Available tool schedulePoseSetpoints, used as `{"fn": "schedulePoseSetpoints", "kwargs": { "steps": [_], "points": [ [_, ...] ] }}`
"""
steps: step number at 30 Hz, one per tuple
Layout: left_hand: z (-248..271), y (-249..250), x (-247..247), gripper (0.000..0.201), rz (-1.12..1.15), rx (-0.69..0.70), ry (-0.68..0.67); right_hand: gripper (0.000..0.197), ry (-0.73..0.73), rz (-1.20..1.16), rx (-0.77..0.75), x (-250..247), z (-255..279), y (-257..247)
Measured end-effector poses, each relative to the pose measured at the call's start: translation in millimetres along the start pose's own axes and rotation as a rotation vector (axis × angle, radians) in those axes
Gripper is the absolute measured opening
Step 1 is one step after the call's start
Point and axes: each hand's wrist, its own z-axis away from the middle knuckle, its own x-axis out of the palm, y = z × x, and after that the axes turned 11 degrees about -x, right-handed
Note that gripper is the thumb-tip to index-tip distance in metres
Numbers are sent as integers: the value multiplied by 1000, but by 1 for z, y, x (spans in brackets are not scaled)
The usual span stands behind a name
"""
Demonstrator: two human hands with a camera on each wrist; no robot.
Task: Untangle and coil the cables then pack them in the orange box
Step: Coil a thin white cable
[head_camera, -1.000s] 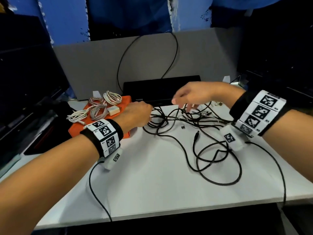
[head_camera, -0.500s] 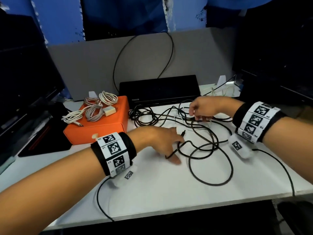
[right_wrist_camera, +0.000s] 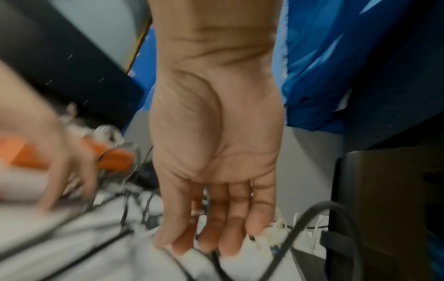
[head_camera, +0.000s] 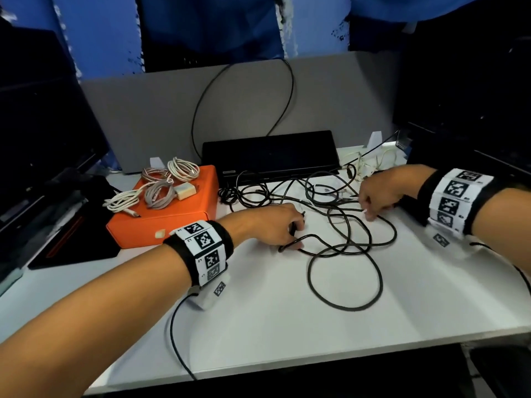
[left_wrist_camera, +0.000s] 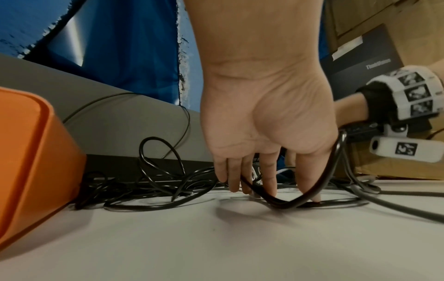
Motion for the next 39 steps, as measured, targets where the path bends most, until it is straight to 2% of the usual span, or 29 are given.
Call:
{"fn": "schedulePoseSetpoints", "kwargs": {
  "steps": [2, 5, 12, 13, 15, 17, 19, 21, 22, 24, 25, 27, 30, 32, 36, 39],
  "points": [
    [-5, 5, -3, 48, -18, 0, -10, 24, 303, -127, -72, -24, 17, 6],
    [-16, 15, -6, 46, -43, 25, 0, 27, 787, -317, -84, -68, 48, 4],
    [-43, 54, -16, 39, -156, 213, 124, 29, 1606, -613, -190, -146, 86, -23],
    [-45, 57, -19, 40, -161, 226, 137, 28, 1664, -593, -207, -152, 93, -27],
    [-46, 58, -32, 39, -89, 234, 201, 26, 1607, -511, -219, -157, 102, -36],
    [-45, 52, -53, 25, 116, 168, 383, 34, 1354, -332, -164, -156, 106, -40],
    [-40, 40, -77, 15, 411, -17, 576, 36, 1131, -231, -122, -147, 109, -46],
    [-30, 27, -96, 27, 632, -141, 749, 36, 1010, -206, -130, -136, 105, -53],
    [-24, 22, -101, 37, 668, -141, 795, 36, 980, -211, -155, -130, 103, -57],
    [-13, 19, -105, 50, 648, -38, 730, 35, 942, -251, -236, -119, 96, -65],
    [-9, 19, -104, 46, 633, 38, 671, 33, 921, -279, -276, -115, 91, -68],
    [-3, 17, -100, 14, 680, 114, 619, 33, 913, -323, -338, -108, 82, -73],
    [7, 5, -93, 23, 920, 101, 571, 32, 1001, -628, -426, -105, 72, -67],
    [22, -3, -87, 26, 1026, 122, 566, 29, 1005, -826, -483, -105, 73, -59],
    [58, -12, -72, 26, 1122, 222, 576, 30, 1049, -855, -448, -94, 73, -43],
    [86, -13, -62, 26, 1113, 189, 555, 32, 1063, -762, -318, -79, 69, -46]
  ]
}}
